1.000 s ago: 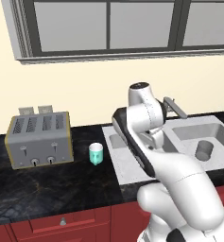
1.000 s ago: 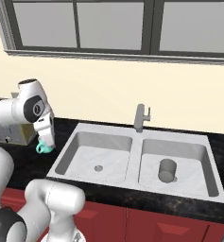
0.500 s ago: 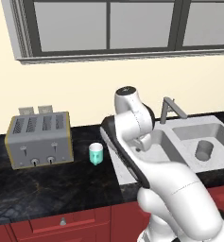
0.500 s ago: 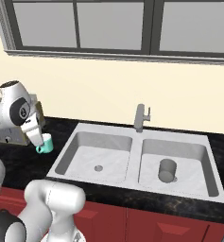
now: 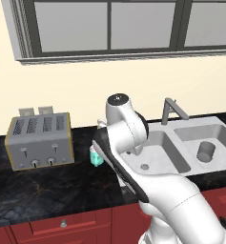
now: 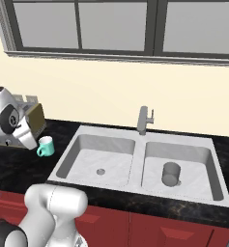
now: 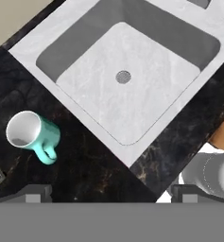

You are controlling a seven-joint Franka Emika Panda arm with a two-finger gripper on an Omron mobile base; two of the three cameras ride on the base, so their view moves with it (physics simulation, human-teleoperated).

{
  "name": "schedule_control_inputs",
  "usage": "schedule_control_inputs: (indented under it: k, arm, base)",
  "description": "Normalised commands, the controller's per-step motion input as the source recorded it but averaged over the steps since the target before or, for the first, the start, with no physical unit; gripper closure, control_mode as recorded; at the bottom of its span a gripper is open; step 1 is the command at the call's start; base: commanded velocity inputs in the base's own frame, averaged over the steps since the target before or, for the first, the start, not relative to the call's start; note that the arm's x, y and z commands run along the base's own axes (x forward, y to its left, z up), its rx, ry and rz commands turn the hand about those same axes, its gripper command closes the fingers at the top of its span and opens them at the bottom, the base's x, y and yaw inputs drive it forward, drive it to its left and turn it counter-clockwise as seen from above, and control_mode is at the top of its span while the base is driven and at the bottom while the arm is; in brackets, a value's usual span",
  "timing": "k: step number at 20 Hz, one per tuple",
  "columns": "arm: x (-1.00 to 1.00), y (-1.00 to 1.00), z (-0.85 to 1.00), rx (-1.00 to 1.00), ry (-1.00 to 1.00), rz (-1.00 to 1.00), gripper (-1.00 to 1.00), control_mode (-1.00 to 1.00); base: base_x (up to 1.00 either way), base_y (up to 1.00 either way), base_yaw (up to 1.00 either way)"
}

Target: Move any existing items from the left basin to the right basin for drying. Then move the mug from the counter to the left basin of the sink for washing.

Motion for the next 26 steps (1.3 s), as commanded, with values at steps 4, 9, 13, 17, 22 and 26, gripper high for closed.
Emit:
schedule_control_inputs:
  k: [4, 9, 13, 17, 22, 26]
  arm:
    - [0.0, 0.28, 0.0, 0.0, -0.03, 0.16, -1.0, -1.0]
    - [0.03, 0.22, 0.0, 0.0, 0.0, 0.16, -1.0, -1.0]
    - [0.01, 0.22, -0.01, 0.0, 0.0, 0.17, -1.0, -1.0]
    - [0.0, 0.17, -0.1, 0.0, 0.0, 0.16, -1.0, -1.0]
    - [0.09, 0.02, -0.25, 0.0, 0.0, 0.1, -1.0, -1.0]
    - [0.25, 0.0, -0.22, -0.01, 0.0, 0.06, -1.0, -1.0]
  base:
    - [0.0, 0.0, 0.0]
    - [0.0, 0.0, 0.0]
    - [0.0, 0.0, 0.0]
    - [0.0, 0.0, 0.0]
    - [0.0, 0.0, 0.0]
    - [0.0, 0.0, 0.0]
